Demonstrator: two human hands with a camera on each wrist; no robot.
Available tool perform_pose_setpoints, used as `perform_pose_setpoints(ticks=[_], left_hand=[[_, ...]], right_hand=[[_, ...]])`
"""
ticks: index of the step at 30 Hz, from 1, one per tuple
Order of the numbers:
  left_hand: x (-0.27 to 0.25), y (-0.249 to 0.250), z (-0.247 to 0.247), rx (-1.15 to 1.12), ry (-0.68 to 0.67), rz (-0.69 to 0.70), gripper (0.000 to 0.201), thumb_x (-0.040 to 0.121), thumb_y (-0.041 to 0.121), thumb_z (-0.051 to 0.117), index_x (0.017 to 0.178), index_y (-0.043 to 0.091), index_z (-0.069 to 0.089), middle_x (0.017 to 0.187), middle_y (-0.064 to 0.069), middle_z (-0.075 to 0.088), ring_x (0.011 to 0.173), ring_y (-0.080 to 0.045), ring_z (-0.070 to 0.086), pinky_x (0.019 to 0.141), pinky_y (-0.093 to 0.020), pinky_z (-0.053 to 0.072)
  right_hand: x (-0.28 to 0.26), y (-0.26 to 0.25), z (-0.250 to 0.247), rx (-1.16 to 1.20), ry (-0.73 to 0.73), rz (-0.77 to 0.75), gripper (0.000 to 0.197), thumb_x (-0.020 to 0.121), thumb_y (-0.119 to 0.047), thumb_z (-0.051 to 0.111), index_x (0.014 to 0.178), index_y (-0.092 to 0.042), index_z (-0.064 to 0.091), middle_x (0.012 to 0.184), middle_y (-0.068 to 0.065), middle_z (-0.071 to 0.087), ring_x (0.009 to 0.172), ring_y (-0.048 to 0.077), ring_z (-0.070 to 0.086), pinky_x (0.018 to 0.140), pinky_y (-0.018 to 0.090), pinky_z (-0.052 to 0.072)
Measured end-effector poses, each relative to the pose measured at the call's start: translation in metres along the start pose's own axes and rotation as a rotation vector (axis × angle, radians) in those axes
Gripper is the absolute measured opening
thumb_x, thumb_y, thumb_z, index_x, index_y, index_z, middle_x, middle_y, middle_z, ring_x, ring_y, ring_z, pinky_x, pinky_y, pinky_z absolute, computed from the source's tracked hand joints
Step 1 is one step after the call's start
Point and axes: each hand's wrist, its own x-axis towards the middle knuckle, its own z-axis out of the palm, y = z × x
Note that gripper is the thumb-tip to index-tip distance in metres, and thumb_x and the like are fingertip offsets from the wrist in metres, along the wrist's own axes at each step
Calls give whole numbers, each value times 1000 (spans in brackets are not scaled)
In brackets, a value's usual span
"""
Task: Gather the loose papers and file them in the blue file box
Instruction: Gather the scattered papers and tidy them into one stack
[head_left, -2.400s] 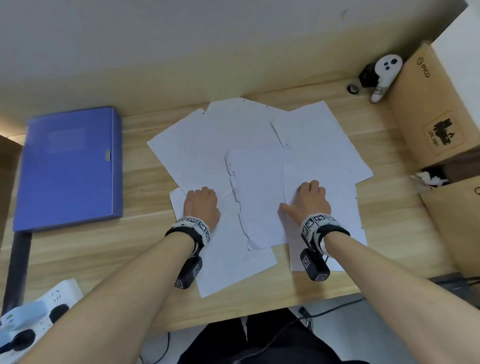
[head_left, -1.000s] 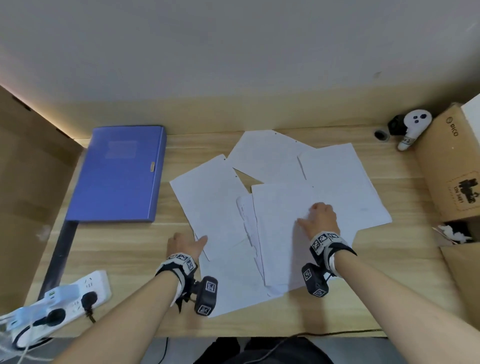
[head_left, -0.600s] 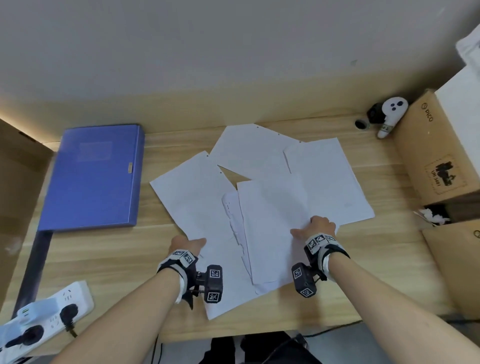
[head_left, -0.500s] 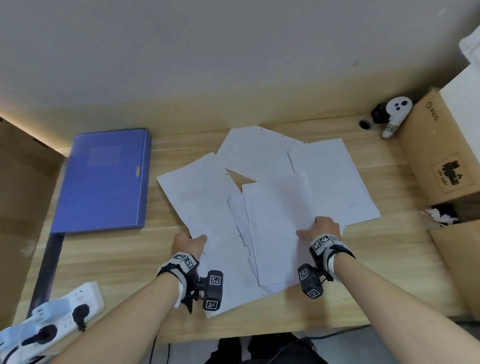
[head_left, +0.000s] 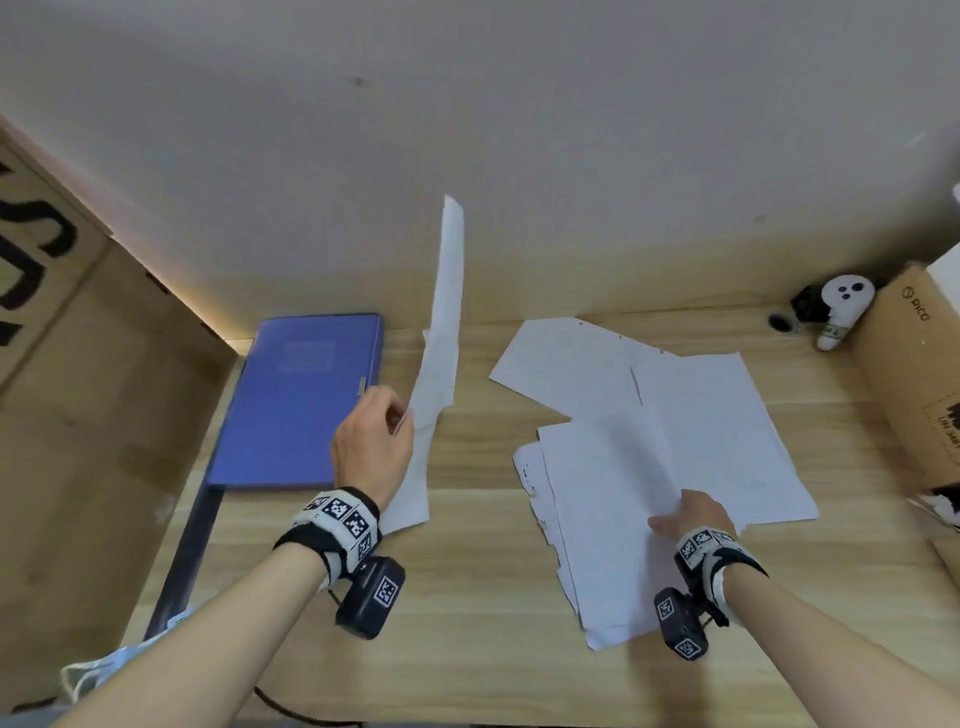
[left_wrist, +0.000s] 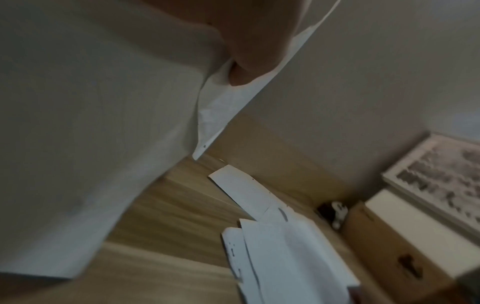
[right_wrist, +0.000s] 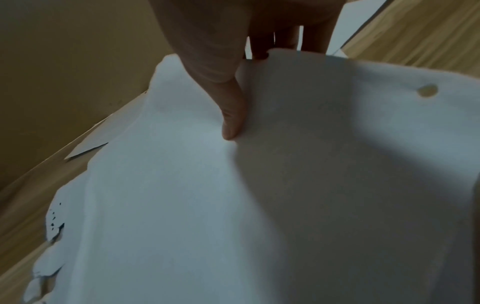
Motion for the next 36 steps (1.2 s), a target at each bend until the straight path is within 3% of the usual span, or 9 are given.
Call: perform_pose_setpoints(ticks=[6, 8, 11, 15, 19, 23, 28, 32, 36], left_hand=[[-3, -3, 33, 269, -276, 294, 20, 78, 5, 61, 80, 19, 47, 81, 4, 50, 60, -25, 51, 46, -32, 36], [-17, -5, 56, 405, -445, 322, 21, 80, 3, 58, 88, 19, 48, 92, 0, 54, 72, -28, 58, 54, -37, 45], [-43, -9, 93, 533, -679, 328, 33, 85, 2, 52, 115, 14, 50, 113, -7, 54, 96, -32, 62, 64, -37, 40], [-69, -12, 126, 547, -930, 191, 37, 88, 10, 52, 125, 11, 45, 124, -11, 56, 112, -32, 57, 81, -37, 43], [-82, -13, 142, 435, -958, 79, 33, 86, 22, 54, 116, 12, 46, 120, -10, 58, 106, -31, 59, 76, -35, 42], [-85, -16, 142, 289, -1034, 11, 60, 82, 60, 53, 122, 16, 49, 123, -3, 52, 111, -27, 57, 89, -39, 46], [-90, -49, 117, 198, -906, 86, 44, 96, 40, 42, 130, 15, 54, 143, -4, 43, 132, -25, 41, 99, -38, 44], [-113, -100, 90, 362, -969, 42, 60, 98, 38, 39, 155, 25, 23, 166, -3, -2, 152, -23, 2, 118, -42, 24], [-131, -117, 76, 481, -1038, -19, 71, 97, 43, 39, 156, 35, 0, 164, 1, -18, 152, -25, -2, 119, -49, 15]], right_hand=[[-10, 5, -7, 235, 49, -47, 16, 69, -23, 67, 76, -11, 58, 77, 8, 63, 67, 28, 59, 60, 29, 43], [-17, 8, -18, 294, 110, -77, 18, 74, -25, 68, 83, -11, 62, 79, 9, 64, 72, 30, 60, 62, 32, 44], [-26, 11, -46, 360, 189, -112, 17, 78, -22, 70, 85, -7, 66, 73, 7, 62, 73, 30, 57, 63, 32, 42], [-32, 4, -83, 449, 290, -175, 18, 74, -27, 71, 83, -13, 65, 80, 10, 68, 79, 34, 65, 71, 40, 53], [-49, -25, -103, 491, 313, -321, 25, 70, -34, 67, 85, -15, 64, 82, 6, 68, 77, 29, 66, 70, 46, 57], [-73, -70, -88, 464, 152, -497, 22, 77, -25, 70, 91, -10, 66, 87, 9, 70, 78, 25, 67, 66, 40, 56], [-86, -114, -19, 359, -106, -554, 32, 69, -34, 64, 87, -8, 64, 86, 15, 69, 80, 32, 68, 70, 47, 56], [-89, -137, 46, 274, -306, -547, 30, 76, -34, 64, 92, -9, 67, 91, 10, 70, 90, 31, 67, 83, 47, 54], [-101, -142, 73, 154, -412, -587, 45, 90, -41, 56, 125, -13, 62, 130, 6, 61, 120, 26, 56, 103, 39, 42]])
